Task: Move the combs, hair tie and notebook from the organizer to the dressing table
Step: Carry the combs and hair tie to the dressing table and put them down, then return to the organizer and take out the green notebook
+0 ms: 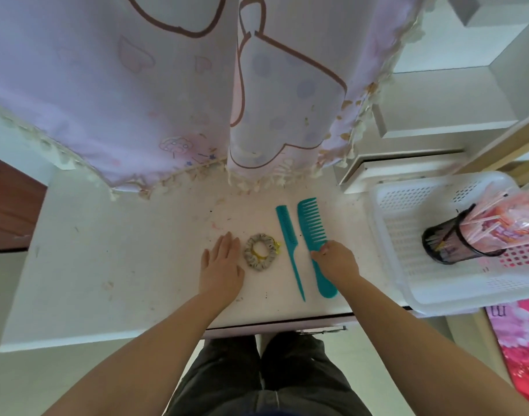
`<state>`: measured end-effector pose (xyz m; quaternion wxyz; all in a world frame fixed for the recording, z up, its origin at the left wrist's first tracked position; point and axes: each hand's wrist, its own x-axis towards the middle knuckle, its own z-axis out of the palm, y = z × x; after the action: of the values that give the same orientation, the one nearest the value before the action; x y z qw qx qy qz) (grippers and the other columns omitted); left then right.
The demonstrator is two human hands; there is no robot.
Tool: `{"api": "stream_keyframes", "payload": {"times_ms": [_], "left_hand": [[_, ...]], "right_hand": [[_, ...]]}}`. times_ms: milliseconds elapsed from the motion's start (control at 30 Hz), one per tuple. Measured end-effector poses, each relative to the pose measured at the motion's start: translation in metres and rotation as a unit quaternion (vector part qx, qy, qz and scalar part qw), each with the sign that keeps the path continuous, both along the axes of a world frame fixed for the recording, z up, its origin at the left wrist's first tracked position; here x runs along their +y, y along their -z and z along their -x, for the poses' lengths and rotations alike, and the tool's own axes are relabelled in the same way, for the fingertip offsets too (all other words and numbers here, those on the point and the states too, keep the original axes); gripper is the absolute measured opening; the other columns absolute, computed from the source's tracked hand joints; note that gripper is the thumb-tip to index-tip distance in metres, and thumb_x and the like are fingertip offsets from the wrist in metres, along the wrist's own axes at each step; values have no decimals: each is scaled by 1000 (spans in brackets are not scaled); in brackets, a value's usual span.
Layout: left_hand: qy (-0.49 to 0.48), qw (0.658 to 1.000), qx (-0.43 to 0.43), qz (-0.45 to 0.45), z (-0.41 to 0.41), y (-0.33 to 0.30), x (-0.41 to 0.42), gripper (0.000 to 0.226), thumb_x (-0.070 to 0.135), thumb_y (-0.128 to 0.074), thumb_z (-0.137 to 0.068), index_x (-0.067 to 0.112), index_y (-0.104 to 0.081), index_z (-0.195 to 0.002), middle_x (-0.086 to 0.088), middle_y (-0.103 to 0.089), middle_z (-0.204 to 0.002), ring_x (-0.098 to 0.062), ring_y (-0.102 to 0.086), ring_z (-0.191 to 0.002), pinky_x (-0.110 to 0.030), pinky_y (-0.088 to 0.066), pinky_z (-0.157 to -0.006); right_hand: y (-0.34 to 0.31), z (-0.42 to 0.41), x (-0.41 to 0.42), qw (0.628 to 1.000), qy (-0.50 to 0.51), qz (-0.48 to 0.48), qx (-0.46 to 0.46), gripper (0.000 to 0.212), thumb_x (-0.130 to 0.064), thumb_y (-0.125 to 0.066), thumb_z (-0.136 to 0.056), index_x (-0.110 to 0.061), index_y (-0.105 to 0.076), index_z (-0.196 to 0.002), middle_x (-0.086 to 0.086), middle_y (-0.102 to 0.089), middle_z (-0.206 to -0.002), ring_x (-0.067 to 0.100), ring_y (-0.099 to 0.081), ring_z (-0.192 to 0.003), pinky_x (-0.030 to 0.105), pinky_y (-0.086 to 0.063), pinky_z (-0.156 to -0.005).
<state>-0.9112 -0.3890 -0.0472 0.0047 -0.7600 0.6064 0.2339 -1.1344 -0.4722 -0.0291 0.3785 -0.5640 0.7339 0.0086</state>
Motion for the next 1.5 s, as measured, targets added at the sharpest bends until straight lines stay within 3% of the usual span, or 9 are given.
{"api": "stream_keyframes", "payload": {"times_ms": [200,367,533,700,867,1133,1233,1433,1500], "left_hand": [[31,999,-12,-18,-6,-5,-3,61,20,-37,-92,19,-12,-147,-2,-2,-160,-19,-1,-146,-42,-10,-119],[77,997,-22,-1,-18,-21,-28,53,21,-37,-91,18,-23,-142,-6,-29,-151,-26,-29,-135,-42,-27,-109],[256,962,-14,94,1,-45,-55,50,21,-42,-90,16,-31,-139,-7,-45,-138,-27,-44,-122,-42,-38,-97],[472,869,1,148,50,-58,-25,51,20,-43,-87,13,-36,-137,-8,-45,-140,-25,-42,-127,-40,-37,-98],[657,734,37,168,117,-66,52,51,26,-42,-88,15,-36,-138,-9,-40,-144,-23,-35,-133,-41,-30,-107],[840,519,67,144,197,-86,276,57,38,-38,-92,17,-26,-143,-11,-29,-151,-26,-30,-136,-43,-27,-110],[877,454,89,130,198,-88,388,56,39,-38,-91,17,-27,-142,-11,-27,-152,-27,-29,-136,-44,-26,-110],[920,367,104,92,182,-76,587,57,39,-37,-91,17,-24,-142,-13,-21,-154,-27,-18,-140,-47,-19,-112],[938,317,116,80,168,-75,659,57,38,-37,-91,18,-23,-142,-11,-20,-154,-26,-17,-141,-48,-18,-113]], "right_hand": [[-1,-4,7,998,-16,27,56,36,-41,-50,-89,-7,-50,-100,14,-59,-100,30,-59,-85,40,-53,-72],[-16,2,28,990,26,104,91,40,-44,-43,-93,-12,-52,-114,12,-57,-112,29,-58,-98,43,-51,-83],[-25,-3,86,961,33,207,179,43,-40,-35,-96,-21,-42,-134,5,-44,-139,25,-42,-125,42,-36,-101],[-27,-12,187,946,133,165,244,47,-43,-28,-97,-28,-27,-142,1,-25,-154,20,-18,-142,51,-15,-116],[-35,-12,317,904,312,113,270,53,-45,-20,-96,-29,-15,-147,1,-13,-159,20,-5,-147,54,-1,-116],[-39,-65,577,771,568,21,288,54,-44,-25,-96,-27,-19,-147,2,-13,-159,21,-5,-147,55,1,-116],[-41,-100,680,714,636,-8,294,54,-45,-25,-96,-29,-17,-147,0,-10,-160,19,-2,-147,53,4,-116],[-54,-161,858,638,695,-73,322,57,-48,-16,-95,-29,-9,-148,1,-3,-161,20,6,-147,55,11,-114],[-56,-190,920,595,727,-103,326,57,-49,-15,-95,-30,-8,-148,1,-2,-161,20,5,-147,55,9,-114]]}}
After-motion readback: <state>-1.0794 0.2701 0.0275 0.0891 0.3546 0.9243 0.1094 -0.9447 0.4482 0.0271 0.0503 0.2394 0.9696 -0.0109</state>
